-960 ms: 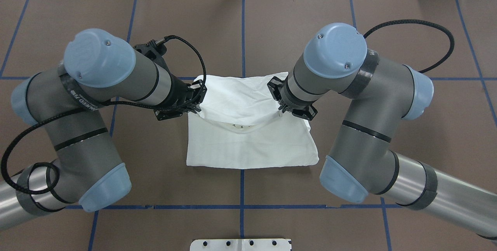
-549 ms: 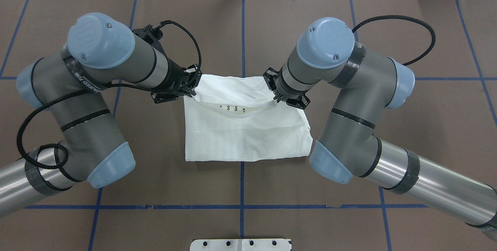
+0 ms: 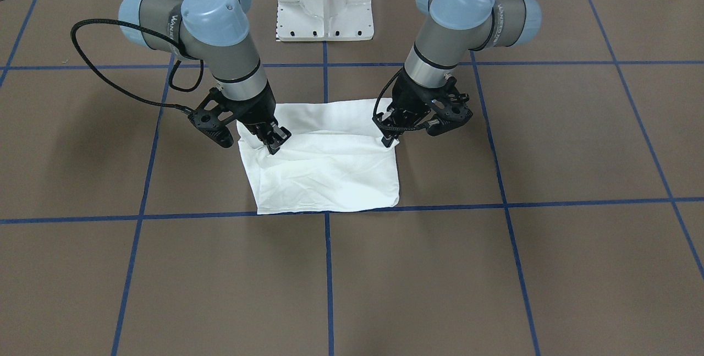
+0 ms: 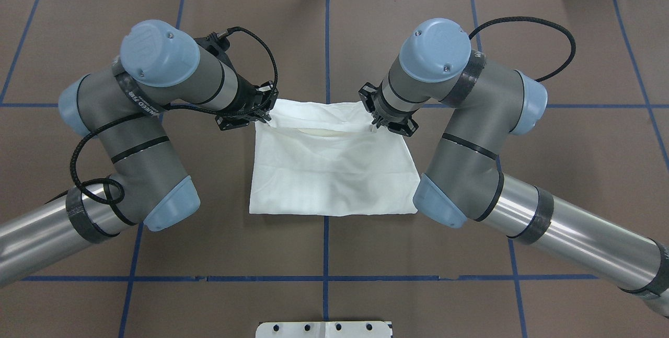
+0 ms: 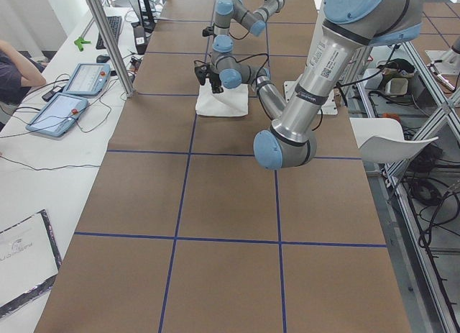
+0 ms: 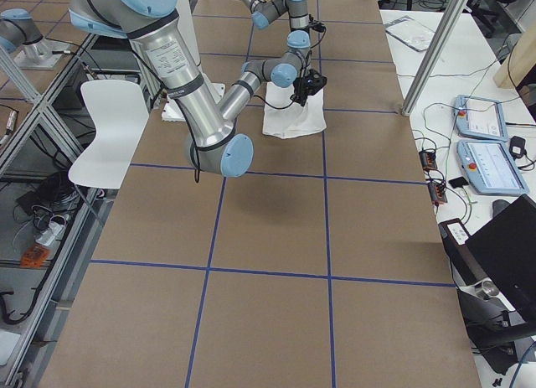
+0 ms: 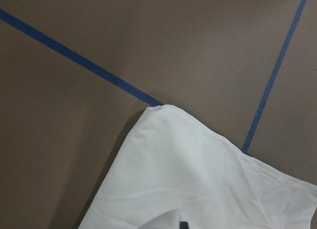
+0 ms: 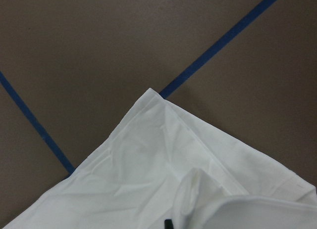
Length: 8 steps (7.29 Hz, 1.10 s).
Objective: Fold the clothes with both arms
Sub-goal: 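Carry the near edge with both grippers to the far edge and lay it down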
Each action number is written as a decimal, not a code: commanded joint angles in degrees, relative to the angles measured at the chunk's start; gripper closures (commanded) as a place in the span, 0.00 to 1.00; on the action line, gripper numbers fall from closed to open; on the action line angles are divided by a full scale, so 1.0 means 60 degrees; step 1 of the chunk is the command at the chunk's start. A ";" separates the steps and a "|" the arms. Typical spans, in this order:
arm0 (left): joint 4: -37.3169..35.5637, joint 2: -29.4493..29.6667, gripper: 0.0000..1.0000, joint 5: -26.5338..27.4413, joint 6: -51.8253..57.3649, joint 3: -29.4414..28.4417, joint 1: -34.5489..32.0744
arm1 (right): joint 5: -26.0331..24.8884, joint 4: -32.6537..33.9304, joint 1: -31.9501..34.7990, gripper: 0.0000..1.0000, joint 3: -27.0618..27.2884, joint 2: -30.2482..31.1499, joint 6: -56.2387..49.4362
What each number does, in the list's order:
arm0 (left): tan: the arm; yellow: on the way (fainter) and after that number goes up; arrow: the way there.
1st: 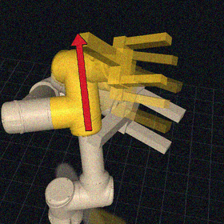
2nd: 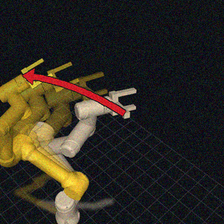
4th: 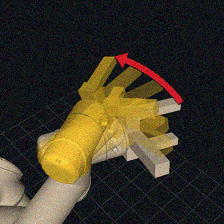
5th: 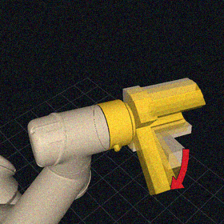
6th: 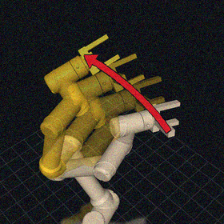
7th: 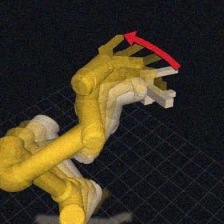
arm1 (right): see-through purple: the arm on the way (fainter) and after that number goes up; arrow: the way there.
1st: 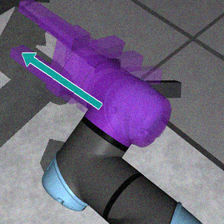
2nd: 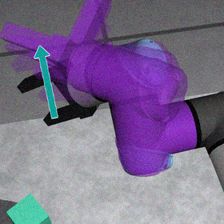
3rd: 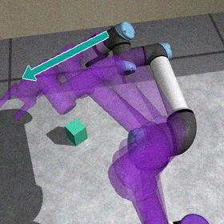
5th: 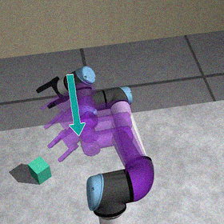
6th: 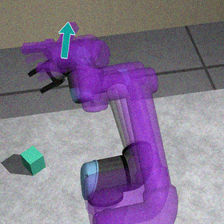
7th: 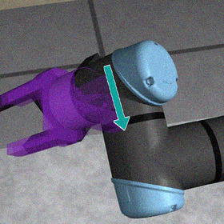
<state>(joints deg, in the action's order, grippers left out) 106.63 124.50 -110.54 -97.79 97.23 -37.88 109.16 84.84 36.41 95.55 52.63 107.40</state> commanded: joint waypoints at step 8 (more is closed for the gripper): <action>0.0027 0.0080 0.01 0.0055 -0.0049 -0.0443 -0.0087 | 0.0044 -0.0458 0.0258 0.00 -0.1204 -0.0555 0.0132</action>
<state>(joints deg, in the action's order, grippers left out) 106.88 124.92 -110.32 -98.12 95.52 -38.05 109.22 82.12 37.24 88.38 49.02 108.19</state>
